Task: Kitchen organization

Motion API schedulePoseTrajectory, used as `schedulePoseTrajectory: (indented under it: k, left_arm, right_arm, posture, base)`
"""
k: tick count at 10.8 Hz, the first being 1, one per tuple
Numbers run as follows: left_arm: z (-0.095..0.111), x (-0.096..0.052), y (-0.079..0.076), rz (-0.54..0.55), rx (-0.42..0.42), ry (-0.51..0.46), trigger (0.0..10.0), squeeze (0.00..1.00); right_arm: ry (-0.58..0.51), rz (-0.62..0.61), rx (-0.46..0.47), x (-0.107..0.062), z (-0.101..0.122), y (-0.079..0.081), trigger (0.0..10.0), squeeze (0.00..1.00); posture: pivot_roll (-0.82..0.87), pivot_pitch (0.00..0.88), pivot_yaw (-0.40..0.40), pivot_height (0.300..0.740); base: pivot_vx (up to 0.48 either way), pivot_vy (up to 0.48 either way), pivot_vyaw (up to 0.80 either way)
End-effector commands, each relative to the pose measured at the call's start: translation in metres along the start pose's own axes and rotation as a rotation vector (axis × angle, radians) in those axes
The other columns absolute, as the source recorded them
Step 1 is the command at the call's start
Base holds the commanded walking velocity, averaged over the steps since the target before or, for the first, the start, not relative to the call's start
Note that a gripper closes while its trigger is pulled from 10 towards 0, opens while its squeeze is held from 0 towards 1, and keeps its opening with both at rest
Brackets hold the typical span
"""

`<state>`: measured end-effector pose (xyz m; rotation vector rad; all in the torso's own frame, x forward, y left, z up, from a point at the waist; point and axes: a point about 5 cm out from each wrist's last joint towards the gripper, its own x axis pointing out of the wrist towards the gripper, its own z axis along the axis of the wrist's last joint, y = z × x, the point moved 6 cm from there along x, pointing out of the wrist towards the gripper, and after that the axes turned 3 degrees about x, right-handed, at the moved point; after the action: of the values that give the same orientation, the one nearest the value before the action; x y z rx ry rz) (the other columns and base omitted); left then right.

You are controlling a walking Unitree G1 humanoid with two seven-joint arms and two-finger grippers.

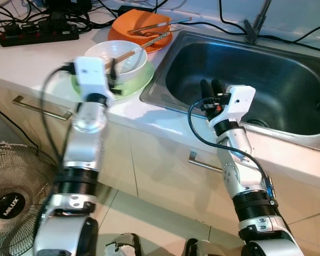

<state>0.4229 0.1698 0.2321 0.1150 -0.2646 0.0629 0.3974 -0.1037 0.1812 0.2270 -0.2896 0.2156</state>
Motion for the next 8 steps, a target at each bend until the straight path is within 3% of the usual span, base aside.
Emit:
schedulePoseTrajectory:
  k: [1, 3, 4, 6, 8]
  left_arm:
    - [0.010, 0.005, 0.002, 0.015, 0.006, -0.030, 10.0, 0.00]
    - [0.042, 0.016, -0.013, 0.032, 0.015, -0.129, 10.0, 0.00]
    - [0.041, 0.014, -0.028, 0.015, -0.013, -0.137, 10.0, 0.00]
    - [0.008, 0.011, -0.079, -0.112, 0.031, -0.036, 10.0, 0.00]
    - [0.007, 0.005, -0.118, -0.209, 0.076, -0.033, 10.0, 0.00]
  right_arm:
    - [-0.013, -0.021, 0.013, 0.001, 0.002, -0.005, 10.0, 0.00]
    - [-0.002, -0.034, 0.010, 0.006, 0.005, -0.020, 10.0, 0.00]
    - [0.003, -0.037, -0.013, 0.010, 0.009, -0.029, 10.0, 0.00]
    - [-0.007, -0.084, -0.031, 0.019, 0.019, -0.048, 10.0, 0.00]
    - [0.007, -0.049, -0.029, 0.024, 0.017, -0.041, 10.0, 0.00]
  posture:
    - [0.17, 0.034, -0.033, 0.740]
    - [0.28, 0.031, -0.162, 0.740]
    - [0.32, 0.006, -0.206, 0.740]
    - [0.37, 0.000, -0.256, 0.740]
    - [0.39, 0.038, -0.288, 0.740]
  base:
    - [0.000, 0.000, 0.00]
    - [0.000, 0.000, 0.00]
    - [0.000, 0.000, 0.00]
    - [0.000, 0.000, 0.00]
    - [0.000, 0.000, 0.00]
